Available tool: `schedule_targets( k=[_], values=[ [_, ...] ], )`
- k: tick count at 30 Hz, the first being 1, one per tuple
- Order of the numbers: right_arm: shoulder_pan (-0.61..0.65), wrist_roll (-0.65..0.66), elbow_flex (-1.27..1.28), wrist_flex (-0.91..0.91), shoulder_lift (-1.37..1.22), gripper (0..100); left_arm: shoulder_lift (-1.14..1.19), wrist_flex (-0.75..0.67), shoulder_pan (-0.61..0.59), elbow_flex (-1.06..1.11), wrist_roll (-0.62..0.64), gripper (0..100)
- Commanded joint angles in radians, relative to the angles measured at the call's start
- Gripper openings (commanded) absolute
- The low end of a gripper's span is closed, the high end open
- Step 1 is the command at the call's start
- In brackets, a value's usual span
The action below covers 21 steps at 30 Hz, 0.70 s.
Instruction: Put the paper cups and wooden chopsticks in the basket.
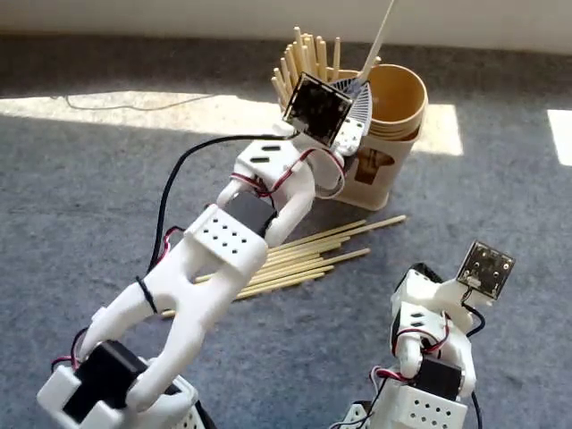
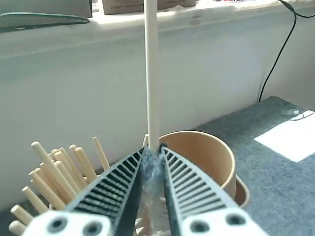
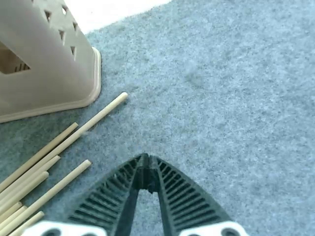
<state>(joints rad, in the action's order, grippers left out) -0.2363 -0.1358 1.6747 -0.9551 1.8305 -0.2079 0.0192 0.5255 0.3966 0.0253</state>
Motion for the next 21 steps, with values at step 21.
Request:
schedule_targets(
  k=[21],
  values=[
    [-0.008, -0.005, 0.117, 0.004, 0.007, 0.5, 0.186, 0.086, -0.088, -0.196, 0.081, 2]
  ],
)
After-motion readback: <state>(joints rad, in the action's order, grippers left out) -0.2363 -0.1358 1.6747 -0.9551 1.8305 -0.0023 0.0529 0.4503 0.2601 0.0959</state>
